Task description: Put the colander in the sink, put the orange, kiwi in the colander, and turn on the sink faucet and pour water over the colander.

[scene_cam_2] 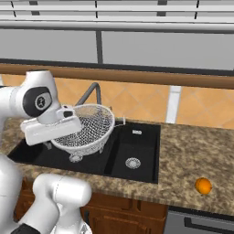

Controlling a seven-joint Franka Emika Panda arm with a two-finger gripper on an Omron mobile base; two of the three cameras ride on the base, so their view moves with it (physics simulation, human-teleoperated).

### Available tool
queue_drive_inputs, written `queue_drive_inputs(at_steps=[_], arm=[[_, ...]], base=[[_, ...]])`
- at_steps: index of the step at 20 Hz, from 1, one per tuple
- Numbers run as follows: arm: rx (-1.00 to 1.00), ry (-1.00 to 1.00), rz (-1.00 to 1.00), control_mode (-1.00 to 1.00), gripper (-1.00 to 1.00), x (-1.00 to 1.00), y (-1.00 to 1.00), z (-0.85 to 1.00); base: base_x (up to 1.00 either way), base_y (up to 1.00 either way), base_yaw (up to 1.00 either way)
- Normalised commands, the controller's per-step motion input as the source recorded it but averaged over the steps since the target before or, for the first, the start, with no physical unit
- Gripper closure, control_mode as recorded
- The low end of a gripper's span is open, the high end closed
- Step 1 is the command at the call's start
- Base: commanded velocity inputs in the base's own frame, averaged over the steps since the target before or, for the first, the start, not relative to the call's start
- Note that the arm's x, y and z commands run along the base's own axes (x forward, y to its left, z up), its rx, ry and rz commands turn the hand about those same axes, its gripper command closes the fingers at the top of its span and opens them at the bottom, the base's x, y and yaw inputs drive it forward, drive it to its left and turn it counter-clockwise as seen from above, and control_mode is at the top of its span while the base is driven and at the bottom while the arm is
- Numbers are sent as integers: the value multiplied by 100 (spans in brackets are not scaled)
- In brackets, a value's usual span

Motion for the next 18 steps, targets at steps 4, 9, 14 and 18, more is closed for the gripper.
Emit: queue_drive_inputs(at_steps=[4,9,14,18], arm=[[0,0,-22,-100,100,-13,100,0],[0,0,-15,-100,100,-2,93,0],[0,0,-12,-100,100,0,94,-12],[-1,3,-11,-100,100,0,85,-40]], base=[[0,0,0],[0,0,0],[0,0,0],[0,0,0]])
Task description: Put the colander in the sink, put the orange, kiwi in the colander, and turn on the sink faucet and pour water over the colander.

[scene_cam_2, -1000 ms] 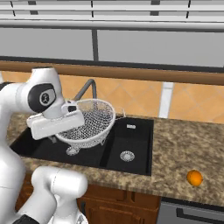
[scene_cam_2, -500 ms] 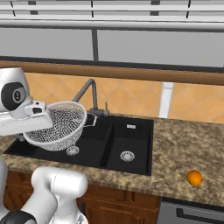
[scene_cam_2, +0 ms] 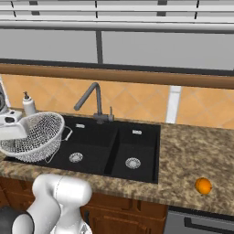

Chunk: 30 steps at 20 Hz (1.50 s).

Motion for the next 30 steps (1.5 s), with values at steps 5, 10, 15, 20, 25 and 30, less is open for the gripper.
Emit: queue_drive_inputs(at_steps=[5,10,15,20,25,30], arm=[[-1,1,0,-100,100,9,37,-65],[0,0,0,-100,100,62,7,-9],[0,5,0,-100,100,66,10,-1],[0,6,0,-100,100,55,6,-29],[0,1,-1,-100,100,46,-5,-55],[0,-5,-1,-100,100,32,-9,-48]], base=[[0,0,0],[0,0,0],[0,0,0],[0,0,0],[0,0,0],[0,0,0]])
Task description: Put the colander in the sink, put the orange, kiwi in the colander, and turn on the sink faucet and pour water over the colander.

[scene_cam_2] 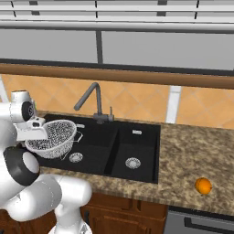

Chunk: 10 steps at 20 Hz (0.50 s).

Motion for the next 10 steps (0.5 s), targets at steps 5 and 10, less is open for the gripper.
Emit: queue_drive_inputs(at_steps=[5,10], arm=[[0,-7,0,-100,100,27,-30,-37],[0,-7,0,-100,100,27,-31,-29]], base=[[0,0,0],[0,0,0]])
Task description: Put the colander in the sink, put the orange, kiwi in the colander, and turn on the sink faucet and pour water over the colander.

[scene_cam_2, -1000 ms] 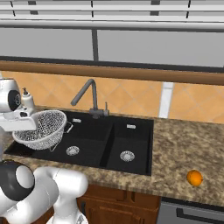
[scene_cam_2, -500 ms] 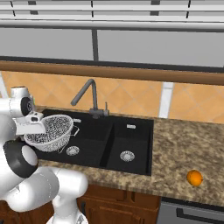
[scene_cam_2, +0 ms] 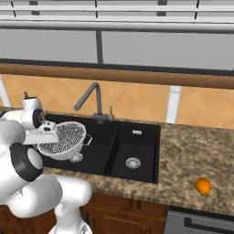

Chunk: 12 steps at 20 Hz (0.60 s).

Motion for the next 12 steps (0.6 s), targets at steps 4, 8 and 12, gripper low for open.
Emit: queue_drive_inputs(at_steps=[4,8,12], arm=[[0,-1,0,-100,100,34,-19,-34],[0,0,0,-100,100,21,-18,-48],[0,0,0,-100,100,6,-2,-51]], base=[[0,0,0],[0,0,0],[0,0,0]])
